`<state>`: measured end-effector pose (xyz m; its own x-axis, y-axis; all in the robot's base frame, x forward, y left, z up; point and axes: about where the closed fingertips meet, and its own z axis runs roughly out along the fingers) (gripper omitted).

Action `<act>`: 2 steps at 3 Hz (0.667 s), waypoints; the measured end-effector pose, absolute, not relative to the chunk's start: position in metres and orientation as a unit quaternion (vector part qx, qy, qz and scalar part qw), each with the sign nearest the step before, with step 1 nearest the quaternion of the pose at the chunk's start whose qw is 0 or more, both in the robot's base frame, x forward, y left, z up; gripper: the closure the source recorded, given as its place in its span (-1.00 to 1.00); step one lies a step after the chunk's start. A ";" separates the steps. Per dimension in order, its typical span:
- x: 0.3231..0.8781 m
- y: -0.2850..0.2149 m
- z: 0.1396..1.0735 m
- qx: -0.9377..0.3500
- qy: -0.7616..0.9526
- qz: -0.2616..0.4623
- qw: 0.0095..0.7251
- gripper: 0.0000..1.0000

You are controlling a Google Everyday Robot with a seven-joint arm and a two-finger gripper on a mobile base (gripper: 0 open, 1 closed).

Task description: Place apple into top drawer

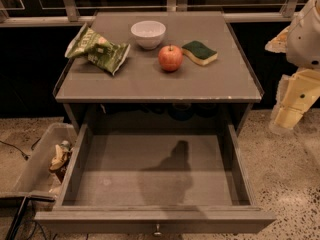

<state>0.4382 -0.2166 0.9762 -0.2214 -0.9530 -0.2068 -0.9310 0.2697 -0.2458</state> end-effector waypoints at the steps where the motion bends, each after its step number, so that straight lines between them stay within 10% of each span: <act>1: 0.439 -0.216 0.977 -0.603 0.780 -0.035 0.162 -1.00; 2: 0.456 -0.193 0.977 -0.618 0.763 -0.032 0.189 -1.00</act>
Offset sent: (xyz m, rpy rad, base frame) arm 0.0440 0.0581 -0.0053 0.0839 -0.0931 0.1210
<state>0.4556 -0.1931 0.9769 -0.1661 -0.9543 -0.2483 -0.9303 0.2352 -0.2816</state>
